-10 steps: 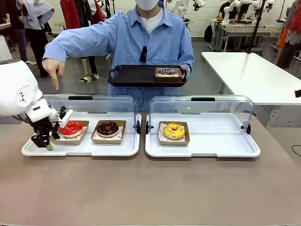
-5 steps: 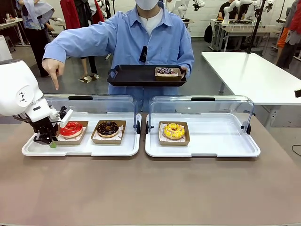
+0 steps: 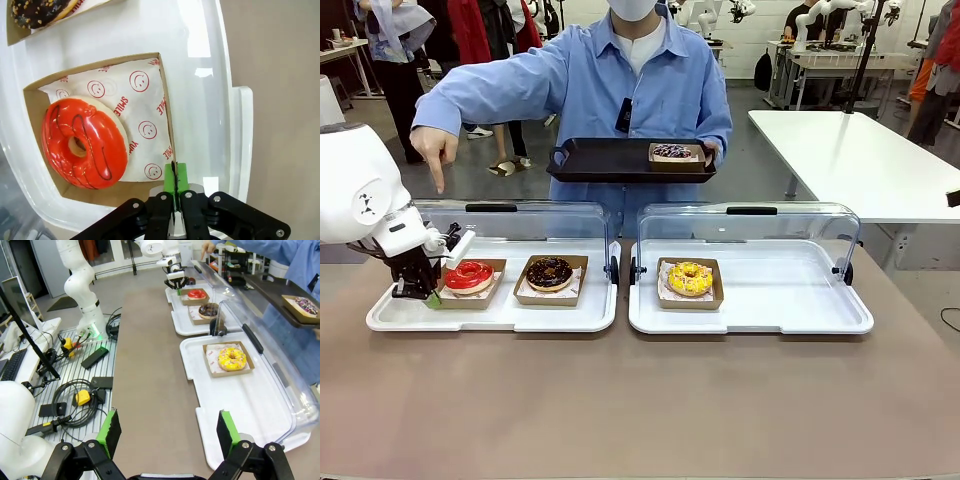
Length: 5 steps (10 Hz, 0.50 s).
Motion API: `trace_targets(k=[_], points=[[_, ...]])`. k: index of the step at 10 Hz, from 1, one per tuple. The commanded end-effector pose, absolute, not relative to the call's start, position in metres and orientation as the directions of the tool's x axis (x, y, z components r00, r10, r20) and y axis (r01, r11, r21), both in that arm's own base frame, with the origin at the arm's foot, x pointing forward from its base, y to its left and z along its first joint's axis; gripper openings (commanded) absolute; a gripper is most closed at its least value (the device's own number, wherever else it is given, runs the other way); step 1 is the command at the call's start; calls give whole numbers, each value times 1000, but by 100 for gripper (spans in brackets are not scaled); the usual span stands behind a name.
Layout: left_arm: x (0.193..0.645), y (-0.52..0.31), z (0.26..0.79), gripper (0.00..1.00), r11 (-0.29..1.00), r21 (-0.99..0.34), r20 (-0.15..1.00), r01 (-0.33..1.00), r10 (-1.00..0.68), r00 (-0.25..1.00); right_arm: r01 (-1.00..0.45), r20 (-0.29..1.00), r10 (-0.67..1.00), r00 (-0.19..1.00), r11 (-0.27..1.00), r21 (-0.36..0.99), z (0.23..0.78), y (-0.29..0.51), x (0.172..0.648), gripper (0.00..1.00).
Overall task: Provide the desired donut to the person.
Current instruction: Pick up and lift the Paper togo box containing the Donut pointed at by the person.
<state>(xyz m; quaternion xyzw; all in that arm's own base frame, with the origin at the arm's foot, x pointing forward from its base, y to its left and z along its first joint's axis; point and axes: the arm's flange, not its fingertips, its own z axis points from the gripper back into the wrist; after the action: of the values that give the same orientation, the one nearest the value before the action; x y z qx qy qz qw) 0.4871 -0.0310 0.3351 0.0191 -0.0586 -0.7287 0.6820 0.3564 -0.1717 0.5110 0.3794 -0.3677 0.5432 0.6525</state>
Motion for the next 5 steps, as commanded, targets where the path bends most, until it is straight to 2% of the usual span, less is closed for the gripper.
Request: trace_targets(k=[1, 5], points=[[473, -38, 356, 0, -59, 108, 18, 992, -998, -61, -989, 896, 423, 132, 115, 91, 511, -172, 356, 100], [420, -67, 431, 0, -2, 61, -28, 998, -1000, -1, -989, 896, 423, 132, 115, 91, 511, -172, 356, 100]])
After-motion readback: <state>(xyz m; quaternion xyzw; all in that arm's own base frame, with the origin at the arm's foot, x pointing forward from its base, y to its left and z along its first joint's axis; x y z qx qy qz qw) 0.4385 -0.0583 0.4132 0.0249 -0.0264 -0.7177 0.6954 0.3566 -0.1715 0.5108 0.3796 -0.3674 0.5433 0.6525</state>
